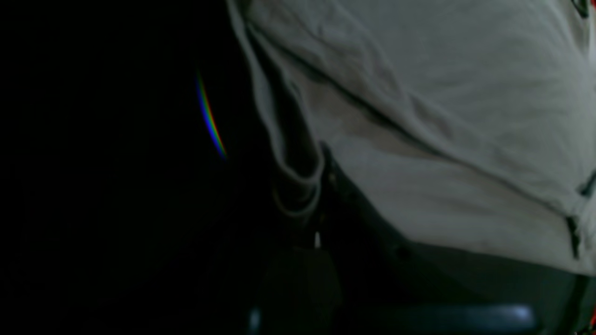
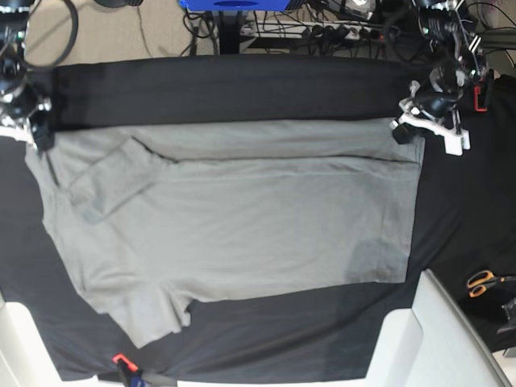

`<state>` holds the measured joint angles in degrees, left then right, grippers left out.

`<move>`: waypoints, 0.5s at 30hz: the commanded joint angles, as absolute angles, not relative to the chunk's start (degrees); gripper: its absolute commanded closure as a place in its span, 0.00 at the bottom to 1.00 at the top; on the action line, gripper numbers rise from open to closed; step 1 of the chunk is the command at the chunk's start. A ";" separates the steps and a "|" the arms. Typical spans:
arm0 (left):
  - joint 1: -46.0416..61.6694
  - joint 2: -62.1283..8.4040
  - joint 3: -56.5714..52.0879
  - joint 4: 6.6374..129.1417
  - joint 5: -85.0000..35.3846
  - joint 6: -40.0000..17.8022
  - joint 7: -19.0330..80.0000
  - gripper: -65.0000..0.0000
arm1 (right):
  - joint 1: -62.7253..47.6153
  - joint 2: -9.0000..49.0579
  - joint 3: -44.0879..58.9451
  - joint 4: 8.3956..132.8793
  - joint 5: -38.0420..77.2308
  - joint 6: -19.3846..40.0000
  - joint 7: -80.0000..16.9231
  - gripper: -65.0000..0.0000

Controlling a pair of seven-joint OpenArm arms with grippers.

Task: Fold the T-shirt properly
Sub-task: 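Grasp the folded edge with both grippers and drag it toward the arms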

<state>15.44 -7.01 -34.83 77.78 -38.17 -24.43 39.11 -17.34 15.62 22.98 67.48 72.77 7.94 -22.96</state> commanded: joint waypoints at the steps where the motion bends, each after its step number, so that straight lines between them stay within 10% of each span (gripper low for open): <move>1: 16.22 -7.78 -35.12 79.87 -39.34 -24.84 38.20 1.00 | -18.68 16.66 23.43 69.05 74.42 8.48 -22.02 1.00; 15: 25.89 -7.78 -35.12 84.26 -39.60 -24.84 38.20 1.00 | -30.11 13.41 26.86 77.85 75.21 8.57 -22.11 0.99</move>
<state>25.45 -7.01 -34.81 83.26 -39.05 -24.40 38.94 -29.95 12.40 26.22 76.73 74.54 7.88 -22.83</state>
